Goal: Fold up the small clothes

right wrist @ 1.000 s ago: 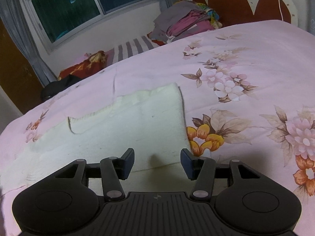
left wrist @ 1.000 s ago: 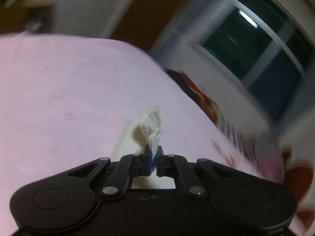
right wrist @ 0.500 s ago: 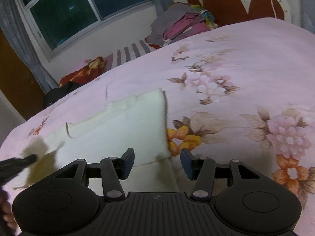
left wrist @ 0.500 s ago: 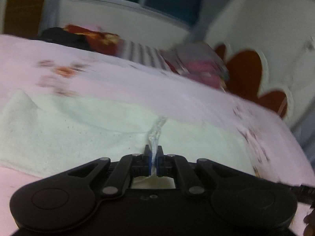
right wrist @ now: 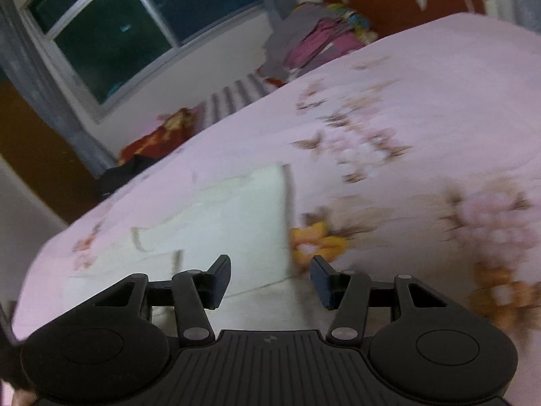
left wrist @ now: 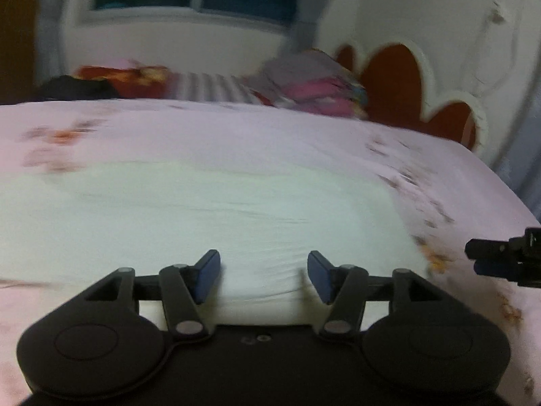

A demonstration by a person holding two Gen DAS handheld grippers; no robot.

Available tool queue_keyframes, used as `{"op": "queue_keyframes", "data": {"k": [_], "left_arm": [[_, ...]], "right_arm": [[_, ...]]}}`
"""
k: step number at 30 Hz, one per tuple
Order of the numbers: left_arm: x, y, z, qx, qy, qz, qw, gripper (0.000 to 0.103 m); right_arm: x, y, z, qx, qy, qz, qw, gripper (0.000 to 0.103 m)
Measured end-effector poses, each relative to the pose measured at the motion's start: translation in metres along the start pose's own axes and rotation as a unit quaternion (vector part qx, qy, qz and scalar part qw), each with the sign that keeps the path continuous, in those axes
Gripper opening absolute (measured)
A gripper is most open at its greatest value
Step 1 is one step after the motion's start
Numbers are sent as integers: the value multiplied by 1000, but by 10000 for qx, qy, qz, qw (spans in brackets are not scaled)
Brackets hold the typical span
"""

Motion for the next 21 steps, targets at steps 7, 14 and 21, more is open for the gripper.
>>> {"op": "queue_keyframes", "data": {"k": [7, 14, 21], "left_arm": [[124, -25, -38, 227, 1046, -800, 9910, 42], [153, -29, -24, 391, 772, -1181, 9892, 43], [154, -22, -4, 424, 855, -1095, 9894, 43]], "right_arm": [[66, -19, 57, 417, 695, -108, 9967, 52], [97, -44, 114, 1056, 625, -219, 9922, 26], [103, -49, 120, 1020, 586, -635, 9910, 4]]}}
Point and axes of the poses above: each gripper's, at about its wrist camera, not at the fingertips, and z roughly the way its jaws point, x to its left, y to its top, the point moved 9 cm from there along z, roughly the way its jaws point, and after that the axes turned 2 degrees about y, right-handed, at the moved point
